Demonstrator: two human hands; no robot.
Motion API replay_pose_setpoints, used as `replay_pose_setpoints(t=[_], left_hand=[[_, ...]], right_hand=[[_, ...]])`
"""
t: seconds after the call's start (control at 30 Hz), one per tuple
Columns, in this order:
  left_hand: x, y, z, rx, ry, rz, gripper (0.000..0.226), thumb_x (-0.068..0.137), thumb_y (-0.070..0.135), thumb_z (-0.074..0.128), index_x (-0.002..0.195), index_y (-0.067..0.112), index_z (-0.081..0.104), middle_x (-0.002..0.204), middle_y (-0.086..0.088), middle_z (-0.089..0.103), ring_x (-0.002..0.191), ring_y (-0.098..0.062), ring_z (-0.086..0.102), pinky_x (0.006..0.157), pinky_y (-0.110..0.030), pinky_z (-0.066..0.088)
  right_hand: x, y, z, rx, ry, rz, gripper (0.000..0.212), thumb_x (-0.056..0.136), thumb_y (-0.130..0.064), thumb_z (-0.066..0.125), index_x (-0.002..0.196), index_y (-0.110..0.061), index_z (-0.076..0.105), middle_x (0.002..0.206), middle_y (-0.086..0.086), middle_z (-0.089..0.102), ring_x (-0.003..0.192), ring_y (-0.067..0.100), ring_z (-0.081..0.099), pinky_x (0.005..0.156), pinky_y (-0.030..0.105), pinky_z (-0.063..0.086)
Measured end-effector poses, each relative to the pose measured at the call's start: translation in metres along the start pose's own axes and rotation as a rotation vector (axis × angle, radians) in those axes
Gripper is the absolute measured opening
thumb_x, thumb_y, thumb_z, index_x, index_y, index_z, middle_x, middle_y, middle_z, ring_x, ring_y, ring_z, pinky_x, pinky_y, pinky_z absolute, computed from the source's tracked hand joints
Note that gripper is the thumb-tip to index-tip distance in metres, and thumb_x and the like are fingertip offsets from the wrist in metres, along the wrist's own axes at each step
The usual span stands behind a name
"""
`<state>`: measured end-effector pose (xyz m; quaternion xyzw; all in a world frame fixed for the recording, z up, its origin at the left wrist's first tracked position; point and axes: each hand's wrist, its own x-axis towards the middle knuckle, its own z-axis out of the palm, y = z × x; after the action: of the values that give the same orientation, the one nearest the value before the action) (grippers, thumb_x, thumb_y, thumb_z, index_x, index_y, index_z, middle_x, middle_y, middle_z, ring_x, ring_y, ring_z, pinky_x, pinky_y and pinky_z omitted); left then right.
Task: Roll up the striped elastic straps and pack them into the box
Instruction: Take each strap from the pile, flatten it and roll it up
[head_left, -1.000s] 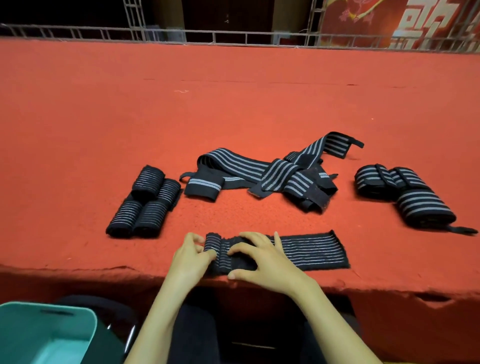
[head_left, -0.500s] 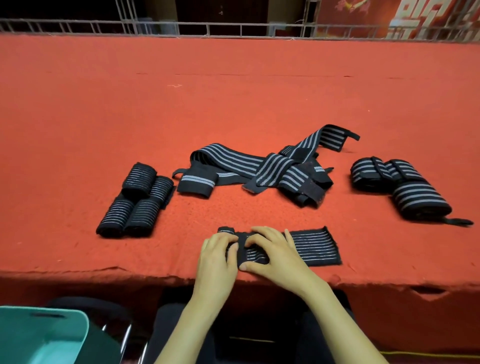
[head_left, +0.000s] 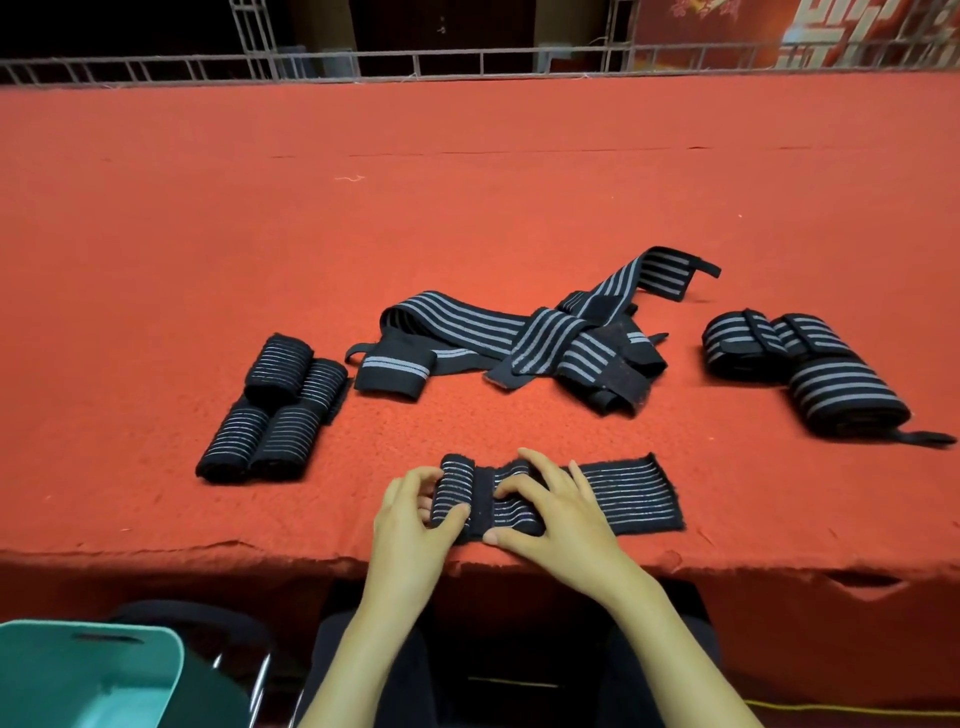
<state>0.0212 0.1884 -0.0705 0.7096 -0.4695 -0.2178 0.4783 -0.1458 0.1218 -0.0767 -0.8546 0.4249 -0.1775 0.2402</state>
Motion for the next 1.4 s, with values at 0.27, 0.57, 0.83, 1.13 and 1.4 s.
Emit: replay_pose_setpoints(t=[0.27, 0.57, 0.83, 1.13, 1.4], left_hand=[[-0.006, 0.015, 0.033, 0.124, 0.091, 0.238, 0.034, 0.074, -0.003, 0.069, 0.101, 0.015, 0.061, 0.101, 0.005, 0.047, 0.095, -0.015, 0.051, 0.088, -0.028, 0.044], [-0.003, 0.022, 0.030, -0.054, -0.149, 0.248, 0.022, 0.086, 0.018, 0.066, 0.106, 0.024, 0.063, 0.105, 0.010, 0.061, 0.096, -0.002, 0.057, 0.082, -0.008, 0.039], [0.006, 0.021, 0.027, -0.277, -0.191, -0.074, 0.039, 0.075, -0.004, 0.071, 0.100, 0.025, 0.060, 0.110, -0.004, 0.060, 0.093, -0.011, 0.058, 0.078, -0.020, 0.048], [0.010, 0.037, 0.036, 0.112, -0.184, -0.059, 0.043, 0.078, 0.025, 0.072, 0.110, 0.029, 0.044, 0.097, 0.010, 0.058, 0.078, -0.004, 0.057, 0.075, -0.025, 0.044], [0.010, 0.034, 0.029, 0.019, -0.179, -0.050, 0.047, 0.071, 0.017, 0.071, 0.106, 0.026, 0.042, 0.104, 0.001, 0.053, 0.090, -0.023, 0.059, 0.080, -0.038, 0.050]], right_hand=[[-0.009, 0.013, -0.015, 0.037, -0.035, 0.028, 0.035, 0.080, -0.055, 0.064, 0.109, -0.040, 0.052, 0.157, -0.009, 0.012, 0.145, 0.012, 0.010, 0.118, 0.031, -0.003], [-0.015, 0.021, -0.025, 0.074, 0.011, 0.091, 0.035, 0.078, -0.050, 0.070, 0.107, -0.037, 0.056, 0.153, -0.013, 0.020, 0.142, 0.009, 0.017, 0.118, 0.027, 0.004], [-0.018, 0.023, -0.018, 0.022, 0.044, 0.068, 0.033, 0.082, -0.049, 0.066, 0.111, -0.039, 0.053, 0.153, -0.014, 0.021, 0.142, 0.006, 0.015, 0.110, 0.016, -0.009], [-0.022, 0.026, -0.020, 0.071, 0.009, 0.090, 0.037, 0.080, -0.048, 0.067, 0.113, -0.045, 0.051, 0.157, -0.017, 0.007, 0.144, 0.008, 0.007, 0.114, 0.029, 0.008], [-0.010, 0.015, -0.021, 0.091, -0.009, 0.041, 0.036, 0.075, -0.041, 0.074, 0.107, -0.034, 0.058, 0.158, -0.007, 0.008, 0.144, 0.009, 0.004, 0.118, 0.037, 0.014]])
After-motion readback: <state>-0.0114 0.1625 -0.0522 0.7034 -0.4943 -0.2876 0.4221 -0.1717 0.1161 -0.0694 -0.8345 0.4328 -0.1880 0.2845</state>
